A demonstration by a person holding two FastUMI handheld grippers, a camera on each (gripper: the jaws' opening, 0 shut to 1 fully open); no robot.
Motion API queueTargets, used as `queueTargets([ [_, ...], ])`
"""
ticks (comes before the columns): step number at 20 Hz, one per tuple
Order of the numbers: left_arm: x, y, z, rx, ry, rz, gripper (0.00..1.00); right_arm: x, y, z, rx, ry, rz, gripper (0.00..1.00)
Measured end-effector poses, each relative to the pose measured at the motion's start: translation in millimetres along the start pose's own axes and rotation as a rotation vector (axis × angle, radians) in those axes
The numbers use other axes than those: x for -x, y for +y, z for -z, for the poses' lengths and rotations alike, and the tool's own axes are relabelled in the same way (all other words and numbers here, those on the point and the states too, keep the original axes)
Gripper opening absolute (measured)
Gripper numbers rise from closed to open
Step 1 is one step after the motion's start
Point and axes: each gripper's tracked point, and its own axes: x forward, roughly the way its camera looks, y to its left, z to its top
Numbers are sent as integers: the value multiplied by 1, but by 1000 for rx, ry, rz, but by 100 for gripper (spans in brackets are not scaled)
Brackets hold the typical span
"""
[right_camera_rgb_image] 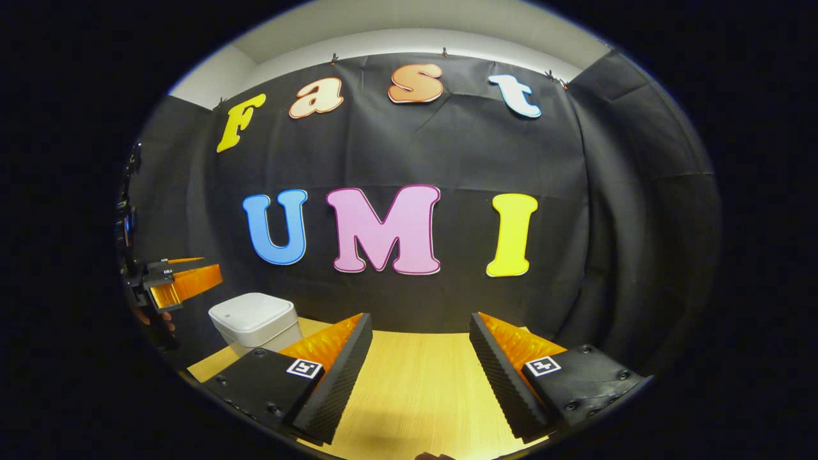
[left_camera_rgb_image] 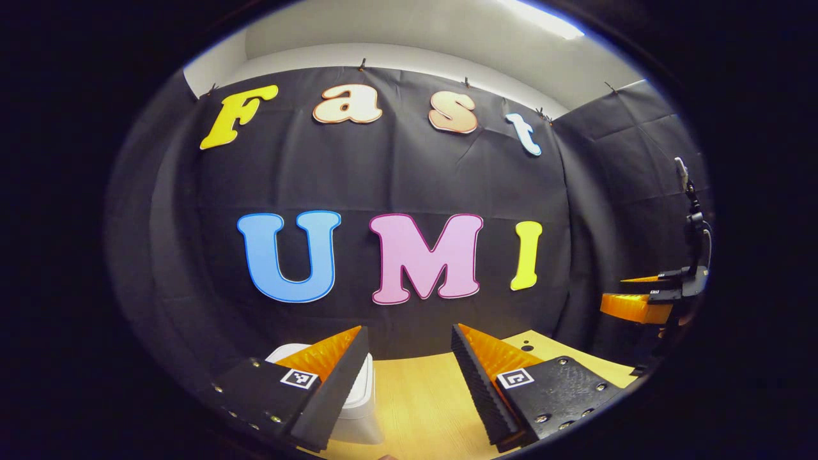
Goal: Press the lid of the desktop garbage bin to open it, pick up the crumpled paper on the desktop and throw it into the bin, then pick up the pop can on the desktop and drop it into the bin, and finally close the garbage bin lid.
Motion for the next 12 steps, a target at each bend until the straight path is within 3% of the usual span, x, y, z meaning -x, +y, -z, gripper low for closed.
queueTargets([
  [6, 0, -1, -3, 11, 8, -24, 87, 10, -1, -22, 23, -95, 42, 99],
  [12, 1, -4, -4, 37, -4, -51, 87, 11, -7, -12, 17, -77, 63, 98],
])
